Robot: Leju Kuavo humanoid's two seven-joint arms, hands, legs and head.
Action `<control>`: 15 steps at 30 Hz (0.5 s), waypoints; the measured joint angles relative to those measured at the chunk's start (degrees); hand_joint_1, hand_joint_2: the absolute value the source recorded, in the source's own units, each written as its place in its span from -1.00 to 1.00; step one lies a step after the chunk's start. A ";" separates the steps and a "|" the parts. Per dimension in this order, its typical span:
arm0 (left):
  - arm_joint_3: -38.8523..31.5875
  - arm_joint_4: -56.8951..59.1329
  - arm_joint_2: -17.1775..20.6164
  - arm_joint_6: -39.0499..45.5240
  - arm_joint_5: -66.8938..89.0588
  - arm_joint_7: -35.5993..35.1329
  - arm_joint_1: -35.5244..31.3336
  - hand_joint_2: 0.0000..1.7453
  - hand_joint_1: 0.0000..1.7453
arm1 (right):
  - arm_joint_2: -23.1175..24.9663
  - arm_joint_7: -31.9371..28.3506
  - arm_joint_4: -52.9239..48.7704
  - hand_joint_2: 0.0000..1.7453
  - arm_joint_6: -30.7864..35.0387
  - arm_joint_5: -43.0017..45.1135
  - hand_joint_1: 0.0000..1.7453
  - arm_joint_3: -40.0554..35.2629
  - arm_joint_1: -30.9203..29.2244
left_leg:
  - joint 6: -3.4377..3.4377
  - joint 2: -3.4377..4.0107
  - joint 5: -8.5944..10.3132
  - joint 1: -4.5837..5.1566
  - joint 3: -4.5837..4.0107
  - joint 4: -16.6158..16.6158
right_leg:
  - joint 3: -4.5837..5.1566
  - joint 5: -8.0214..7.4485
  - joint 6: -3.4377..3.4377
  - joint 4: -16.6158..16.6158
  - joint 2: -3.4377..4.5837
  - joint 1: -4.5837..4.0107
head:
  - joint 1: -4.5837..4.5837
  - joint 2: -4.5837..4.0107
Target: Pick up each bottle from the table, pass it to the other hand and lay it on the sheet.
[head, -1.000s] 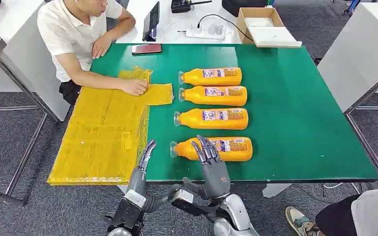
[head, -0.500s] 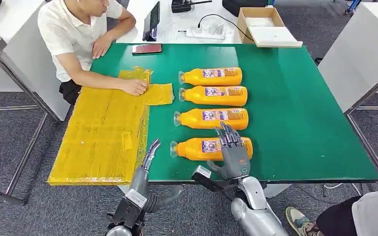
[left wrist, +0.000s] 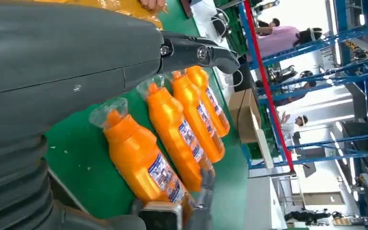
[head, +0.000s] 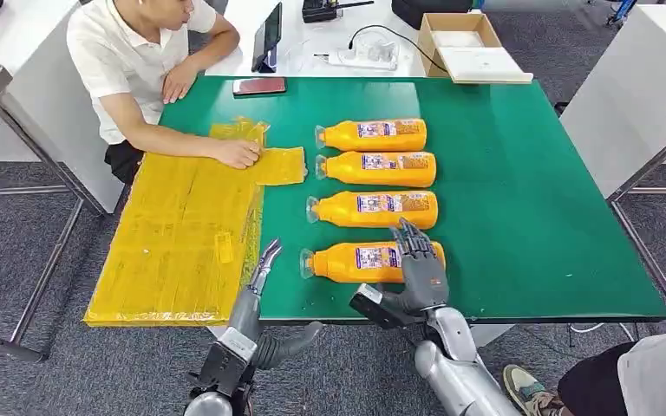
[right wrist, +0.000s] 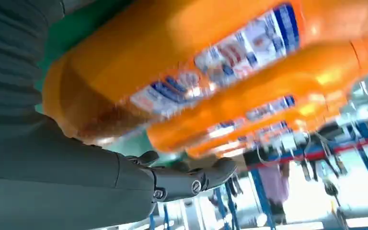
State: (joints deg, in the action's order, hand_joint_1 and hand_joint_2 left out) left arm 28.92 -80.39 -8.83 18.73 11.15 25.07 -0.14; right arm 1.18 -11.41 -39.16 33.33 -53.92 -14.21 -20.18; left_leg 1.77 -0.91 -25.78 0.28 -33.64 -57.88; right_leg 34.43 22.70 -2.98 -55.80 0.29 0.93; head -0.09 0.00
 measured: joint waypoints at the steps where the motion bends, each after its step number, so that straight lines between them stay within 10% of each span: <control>1: 0.00 0.00 0.00 -0.22 -0.20 -0.15 -0.08 1.00 -1.00 | 0.09 0.63 0.85 1.00 -0.41 -0.57 -1.00 0.00 -0.33 | 0.00 0.00 0.00 0.00 0.00 0.00 | 0.00 0.00 0.00 0.00 0.00 0.00 | -0.02 -0.02; 8: -0.07 -0.02 0.02 -1.53 -1.40 -1.09 -0.25 1.00 -1.00 | 0.13 9.69 5.22 1.00 -3.72 -7.30 -0.94 -1.07 -3.58 | 0.00 0.02 0.00 0.00 0.07 0.00 | -0.05 0.00 0.00 0.00 0.01 0.00 | 0.00 0.00; 9: -0.13 -0.02 0.02 -1.81 -1.40 -1.27 -0.28 1.00 -1.00 | 0.09 11.44 5.76 1.00 -4.73 -8.43 0.60 -1.25 -4.23 | 0.00 0.02 0.00 0.00 0.11 0.00 | -0.10 0.00 0.00 0.01 0.01 0.00 | 0.00 0.00; 10: -0.22 -0.02 0.02 -1.99 -1.51 -1.33 -0.31 1.00 -1.00 | 0.07 12.78 6.27 1.00 -5.72 -9.28 0.96 -1.62 -4.93 | 0.00 0.04 0.00 0.00 0.18 0.00 | -0.14 0.00 0.00 0.01 0.02 0.00 | 0.00 -0.02; 15: -0.61 -0.02 0.02 -2.45 -1.64 -1.60 -0.80 1.00 -1.00 | -0.26 15.59 8.43 1.00 -10.69 -12.15 1.00 -3.13 -7.34 | 0.01 0.04 0.00 0.00 0.36 0.00 | -0.34 -0.02 0.00 0.02 0.02 0.00 | 0.00 -0.02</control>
State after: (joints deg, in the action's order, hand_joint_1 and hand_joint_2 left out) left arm 28.30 -80.41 -8.81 16.28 9.51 23.47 -0.94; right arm 0.92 4.19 -30.73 22.64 -66.08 -17.33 -27.52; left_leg 1.77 -0.88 -25.78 0.28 -33.28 -57.88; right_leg 34.09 22.68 -2.98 -55.78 0.30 0.94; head -0.09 -0.02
